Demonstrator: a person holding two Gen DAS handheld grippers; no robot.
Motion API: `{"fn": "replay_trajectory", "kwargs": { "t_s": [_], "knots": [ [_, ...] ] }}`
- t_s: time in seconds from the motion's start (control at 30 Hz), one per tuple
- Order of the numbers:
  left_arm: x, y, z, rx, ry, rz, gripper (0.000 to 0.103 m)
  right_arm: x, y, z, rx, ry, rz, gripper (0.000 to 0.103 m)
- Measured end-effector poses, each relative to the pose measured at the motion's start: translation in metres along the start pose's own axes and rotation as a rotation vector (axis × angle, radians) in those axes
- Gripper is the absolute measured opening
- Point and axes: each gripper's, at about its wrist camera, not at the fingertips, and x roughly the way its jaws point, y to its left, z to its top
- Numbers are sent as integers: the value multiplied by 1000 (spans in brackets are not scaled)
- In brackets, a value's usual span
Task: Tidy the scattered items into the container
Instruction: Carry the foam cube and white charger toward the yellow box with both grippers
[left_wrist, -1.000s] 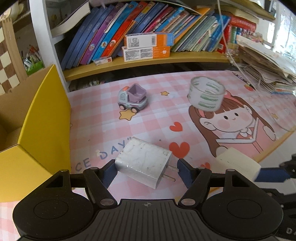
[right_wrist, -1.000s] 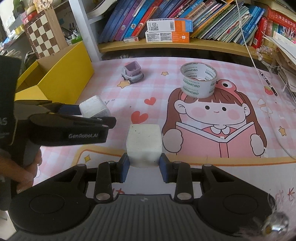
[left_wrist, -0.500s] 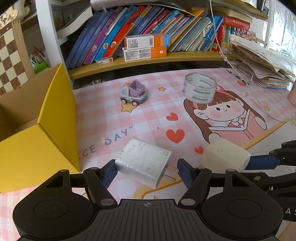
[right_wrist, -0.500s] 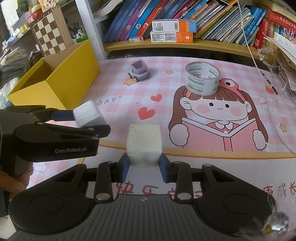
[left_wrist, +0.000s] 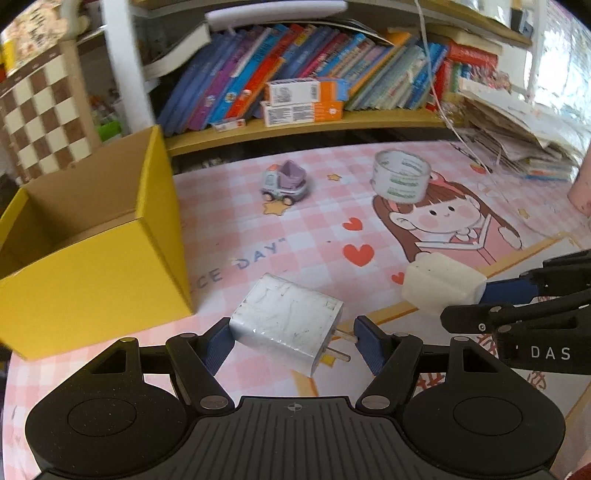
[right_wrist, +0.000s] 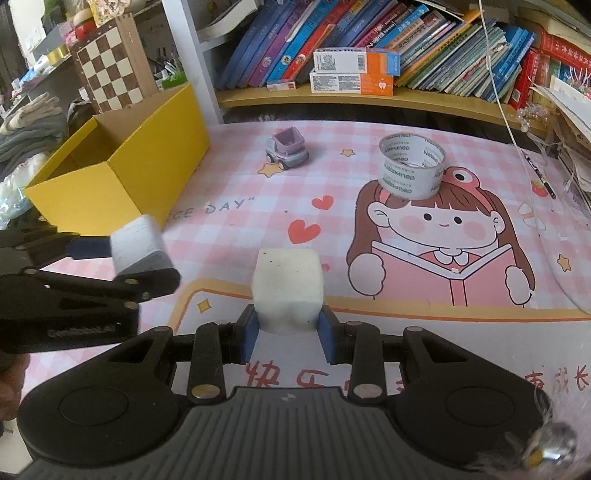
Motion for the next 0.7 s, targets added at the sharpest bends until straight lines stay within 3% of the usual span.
{"fn": "replay_trajectory", "kwargs": {
  "t_s": [0.33, 0.7],
  "knots": [
    [-34, 19, -7, -33, -43, 16, 71, -12, 20, 0, -5, -20, 26, 33],
    [-49, 31, -6, -6, -75, -7, 71, -12, 44, 4, -23, -16, 30, 33]
  ]
}}
